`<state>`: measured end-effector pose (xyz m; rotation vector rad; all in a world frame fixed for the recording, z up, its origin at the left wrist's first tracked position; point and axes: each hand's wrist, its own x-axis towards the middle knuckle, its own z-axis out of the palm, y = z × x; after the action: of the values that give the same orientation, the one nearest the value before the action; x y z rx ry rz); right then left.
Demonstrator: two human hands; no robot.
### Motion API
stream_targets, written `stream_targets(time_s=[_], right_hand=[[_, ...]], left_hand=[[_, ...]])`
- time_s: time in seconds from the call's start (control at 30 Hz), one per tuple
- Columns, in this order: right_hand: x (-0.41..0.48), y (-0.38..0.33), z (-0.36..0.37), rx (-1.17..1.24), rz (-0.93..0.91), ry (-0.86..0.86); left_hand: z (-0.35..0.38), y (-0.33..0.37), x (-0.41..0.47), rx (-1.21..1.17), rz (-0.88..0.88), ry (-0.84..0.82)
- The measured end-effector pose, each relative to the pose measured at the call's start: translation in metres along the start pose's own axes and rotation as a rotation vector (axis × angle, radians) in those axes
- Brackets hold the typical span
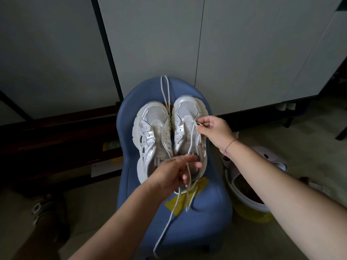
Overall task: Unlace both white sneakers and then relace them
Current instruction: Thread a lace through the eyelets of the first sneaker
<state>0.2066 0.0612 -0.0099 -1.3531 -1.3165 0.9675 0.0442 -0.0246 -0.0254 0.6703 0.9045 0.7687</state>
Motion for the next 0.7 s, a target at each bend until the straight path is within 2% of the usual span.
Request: stream_targets(time_s=[0.17, 0.33, 0.47, 0.7], right_hand=[[-0.001, -0.003, -0.001, -0.004, 0.006, -0.012], [-0.005, -0.008, -0.002, -0.028, 0.019, -0.021], [-0.006, -0.012, -0.002, -0.038, 0.028, -0.023], [-0.003, -0.009, -0.005, -0.057, 0.051, -0.035]], left_hand=[[-0.003, 0.004, -0.003, 0.018, 0.028, 0.040], [-0.008, 0.006, -0.014, 0.213, 0.025, 0.082], [-0.011, 0.017, -0.023, 0.270, -0.015, 0.108], [-0.021, 0.017, -0.029, 0.537, -0.133, 0.096]])
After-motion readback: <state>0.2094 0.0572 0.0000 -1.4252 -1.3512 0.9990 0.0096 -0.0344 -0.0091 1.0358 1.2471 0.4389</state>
